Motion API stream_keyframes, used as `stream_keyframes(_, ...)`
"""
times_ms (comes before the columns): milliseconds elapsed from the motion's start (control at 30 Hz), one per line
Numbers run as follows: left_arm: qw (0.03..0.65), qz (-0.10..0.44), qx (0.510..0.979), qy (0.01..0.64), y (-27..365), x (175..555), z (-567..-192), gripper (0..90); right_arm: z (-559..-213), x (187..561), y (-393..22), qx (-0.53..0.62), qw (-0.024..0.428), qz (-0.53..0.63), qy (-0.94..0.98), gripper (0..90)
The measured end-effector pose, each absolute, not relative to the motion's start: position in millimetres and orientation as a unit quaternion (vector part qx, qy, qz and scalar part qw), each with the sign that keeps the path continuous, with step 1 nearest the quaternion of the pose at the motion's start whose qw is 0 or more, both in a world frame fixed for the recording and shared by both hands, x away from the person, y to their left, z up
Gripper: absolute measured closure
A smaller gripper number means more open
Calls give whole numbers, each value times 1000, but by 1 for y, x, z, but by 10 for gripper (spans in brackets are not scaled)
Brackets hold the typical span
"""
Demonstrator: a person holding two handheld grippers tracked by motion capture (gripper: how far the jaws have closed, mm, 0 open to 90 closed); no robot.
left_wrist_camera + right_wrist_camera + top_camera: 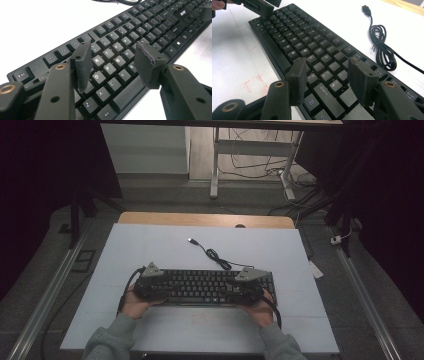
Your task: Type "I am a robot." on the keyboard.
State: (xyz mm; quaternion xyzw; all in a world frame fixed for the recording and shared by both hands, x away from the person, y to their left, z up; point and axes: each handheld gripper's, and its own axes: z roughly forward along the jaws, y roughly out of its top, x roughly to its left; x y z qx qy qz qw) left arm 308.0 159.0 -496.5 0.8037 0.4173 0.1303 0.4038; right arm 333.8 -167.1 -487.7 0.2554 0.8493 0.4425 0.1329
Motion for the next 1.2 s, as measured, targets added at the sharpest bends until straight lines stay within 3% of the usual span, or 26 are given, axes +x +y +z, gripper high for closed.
stream_keyframes(900,386,131,811,420,157,309,-501,425,-490,336,-148,254,131,428,858,505)
stream_keyframes(1067,388,130,811,418,157,308,-500,418,-492,340,-136,264,126,420,859,560)
stream_keyframes(1200,391,129,809,419,158,308,-500,415,-497,345,-126,266,125,406,865,658)
